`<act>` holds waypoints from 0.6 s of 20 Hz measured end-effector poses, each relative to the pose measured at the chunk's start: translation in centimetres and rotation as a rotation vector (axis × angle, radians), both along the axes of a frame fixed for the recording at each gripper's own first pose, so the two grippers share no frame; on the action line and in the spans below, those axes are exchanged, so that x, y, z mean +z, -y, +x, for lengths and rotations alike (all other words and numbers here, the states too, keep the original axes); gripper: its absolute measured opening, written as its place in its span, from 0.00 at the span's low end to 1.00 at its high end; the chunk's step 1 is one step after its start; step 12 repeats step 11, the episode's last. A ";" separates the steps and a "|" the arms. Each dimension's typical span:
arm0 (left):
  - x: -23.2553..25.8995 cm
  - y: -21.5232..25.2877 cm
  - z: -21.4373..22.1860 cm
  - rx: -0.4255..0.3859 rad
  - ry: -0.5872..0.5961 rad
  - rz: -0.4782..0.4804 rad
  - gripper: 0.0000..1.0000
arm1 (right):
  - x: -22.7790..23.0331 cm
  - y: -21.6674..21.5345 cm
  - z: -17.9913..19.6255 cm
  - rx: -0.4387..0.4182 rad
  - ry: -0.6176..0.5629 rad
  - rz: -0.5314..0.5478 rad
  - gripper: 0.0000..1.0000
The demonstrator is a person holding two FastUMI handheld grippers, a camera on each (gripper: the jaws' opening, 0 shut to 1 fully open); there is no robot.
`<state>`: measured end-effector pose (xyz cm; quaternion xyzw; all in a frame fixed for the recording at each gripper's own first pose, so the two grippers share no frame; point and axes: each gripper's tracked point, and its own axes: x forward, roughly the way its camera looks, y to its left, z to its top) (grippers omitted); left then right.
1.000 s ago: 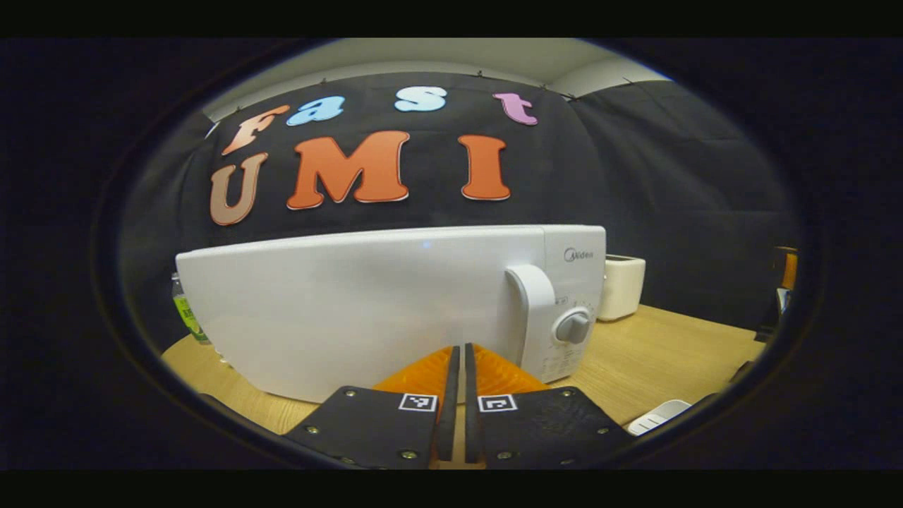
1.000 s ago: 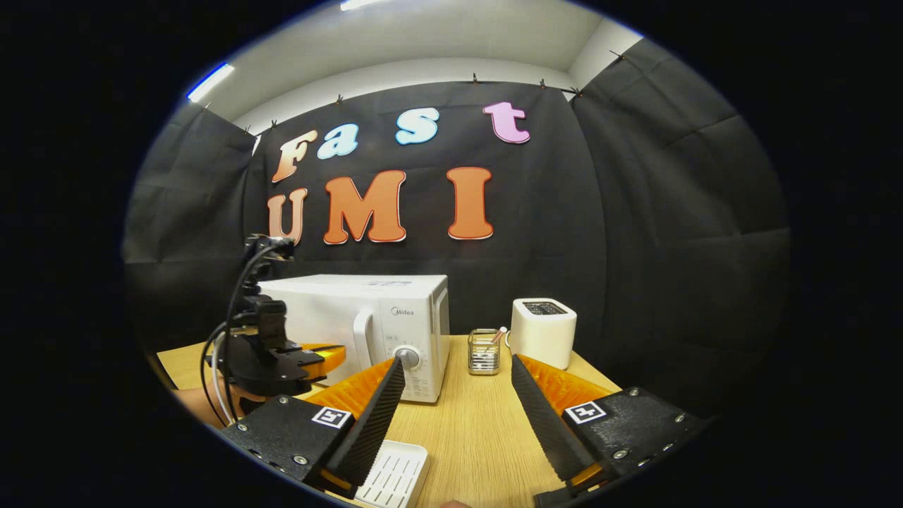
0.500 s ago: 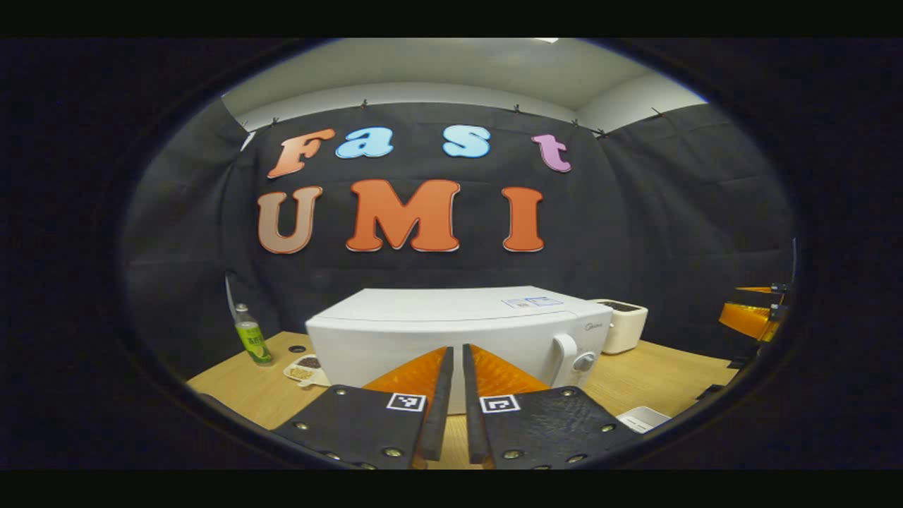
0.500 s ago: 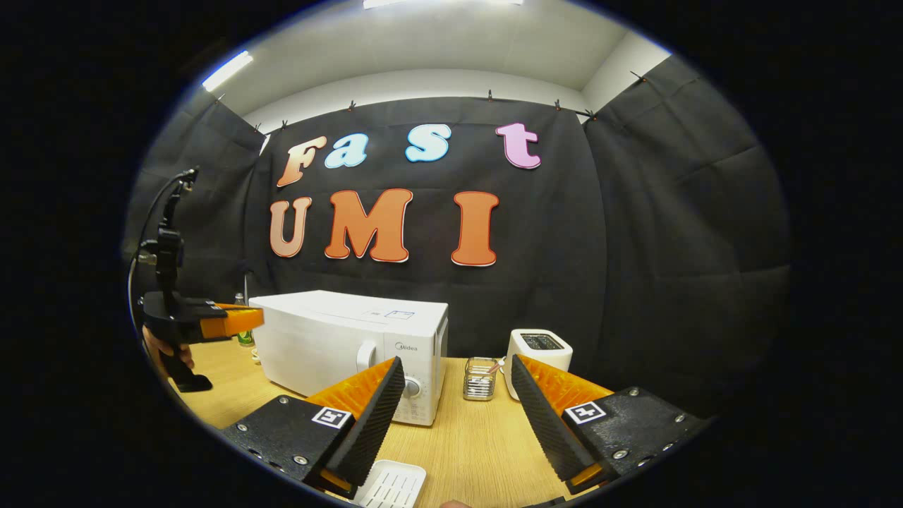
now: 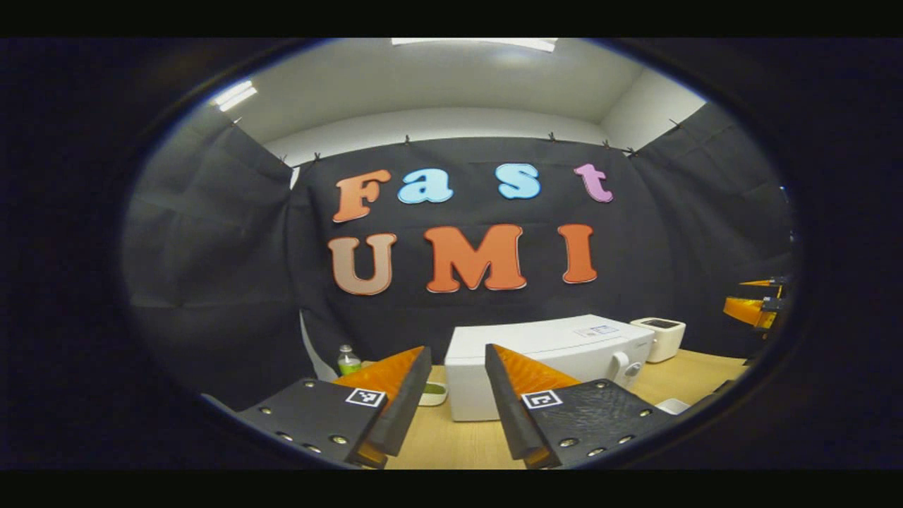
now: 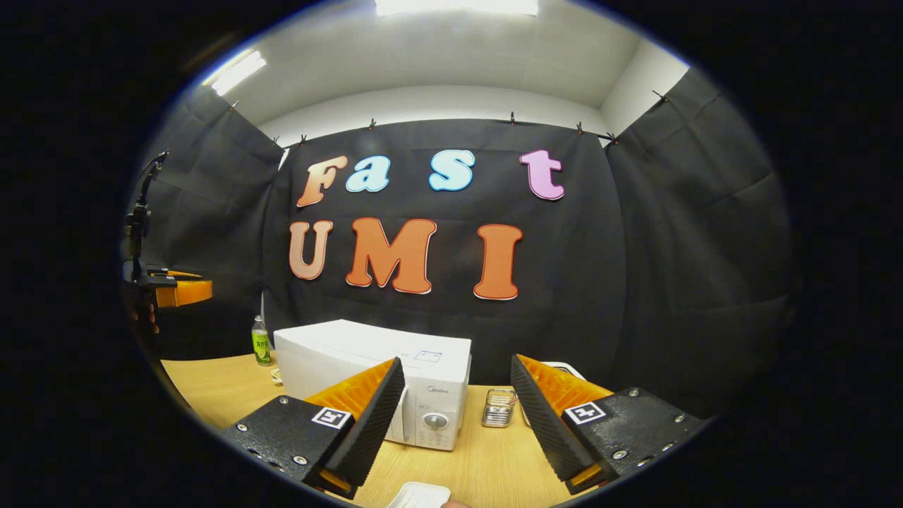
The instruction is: Open the microwave oven with the left hand, put the food in, and close the microwave oven.
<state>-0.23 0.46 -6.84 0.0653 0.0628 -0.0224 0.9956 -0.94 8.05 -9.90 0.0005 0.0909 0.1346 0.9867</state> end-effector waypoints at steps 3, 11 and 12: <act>2.0 -2.4 -1.0 0.046 0.007 0.005 0.59 | 1.8 -1.2 0.1 0.026 0.028 0.011 0.95; 6.9 -5.4 -2.0 0.088 0.073 0.016 0.80 | 4.9 -1.5 0.6 0.024 0.042 0.005 0.95; 6.9 -5.4 -2.0 0.088 0.073 0.016 0.80 | 4.9 -1.5 0.6 0.024 0.042 0.005 0.95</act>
